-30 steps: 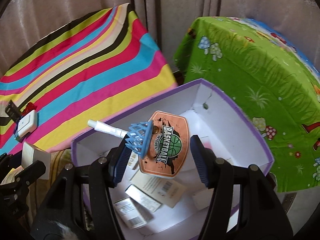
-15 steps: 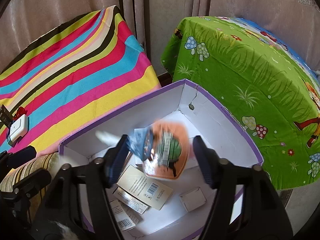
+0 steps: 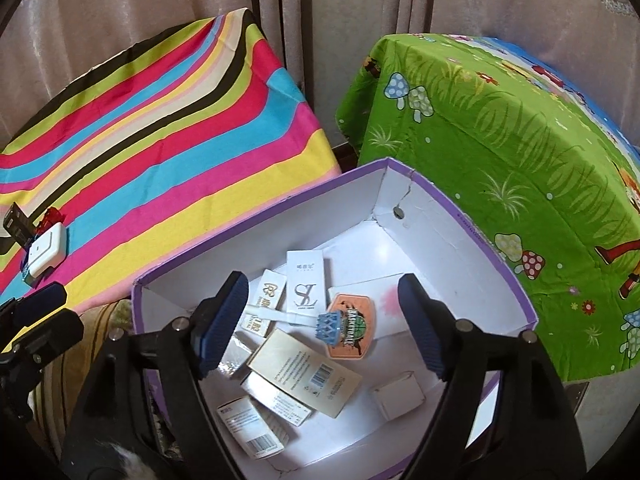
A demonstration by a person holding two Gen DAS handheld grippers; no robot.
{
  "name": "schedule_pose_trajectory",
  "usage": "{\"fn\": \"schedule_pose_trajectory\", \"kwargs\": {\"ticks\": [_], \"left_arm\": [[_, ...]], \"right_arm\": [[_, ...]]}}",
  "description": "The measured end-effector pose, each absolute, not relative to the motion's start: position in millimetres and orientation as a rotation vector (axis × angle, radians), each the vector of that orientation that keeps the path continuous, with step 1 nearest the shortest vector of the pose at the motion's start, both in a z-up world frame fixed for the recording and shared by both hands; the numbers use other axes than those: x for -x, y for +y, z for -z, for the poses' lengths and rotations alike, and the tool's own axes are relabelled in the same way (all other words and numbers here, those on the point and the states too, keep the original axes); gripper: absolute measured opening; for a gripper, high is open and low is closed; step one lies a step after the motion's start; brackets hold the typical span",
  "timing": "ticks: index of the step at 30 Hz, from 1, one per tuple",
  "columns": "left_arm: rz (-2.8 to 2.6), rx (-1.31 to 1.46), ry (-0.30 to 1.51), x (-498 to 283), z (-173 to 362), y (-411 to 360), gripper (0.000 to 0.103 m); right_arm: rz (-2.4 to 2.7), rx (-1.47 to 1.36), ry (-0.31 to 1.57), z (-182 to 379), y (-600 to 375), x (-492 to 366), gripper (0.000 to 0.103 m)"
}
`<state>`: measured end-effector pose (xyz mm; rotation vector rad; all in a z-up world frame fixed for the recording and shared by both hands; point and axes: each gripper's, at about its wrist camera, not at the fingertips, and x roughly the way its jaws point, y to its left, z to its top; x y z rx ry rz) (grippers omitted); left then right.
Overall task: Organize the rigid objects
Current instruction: 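Move both tools back over the remaining objects on the cloth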
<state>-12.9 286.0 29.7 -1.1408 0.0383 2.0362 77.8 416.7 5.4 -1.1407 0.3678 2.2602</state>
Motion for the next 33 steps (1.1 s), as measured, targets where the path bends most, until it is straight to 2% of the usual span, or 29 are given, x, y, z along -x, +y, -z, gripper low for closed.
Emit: {"fn": "schedule_pose_trajectory", "kwargs": {"ticks": [18,27,33], "left_arm": [[-2.142,1.166,0.011,37,-30,210,0.067],[-2.242,1.195,-0.086,60,-31,148,0.067],[-2.313,1.208,-0.108,73,-30,111,0.067]], "right_arm": [[-2.448,1.266,0.277,-4,340,-34,0.08],[-2.516,1.304,0.287,-7,316,-15,0.08],[-2.578,1.314,0.226,-16,289,8,0.08]]}}
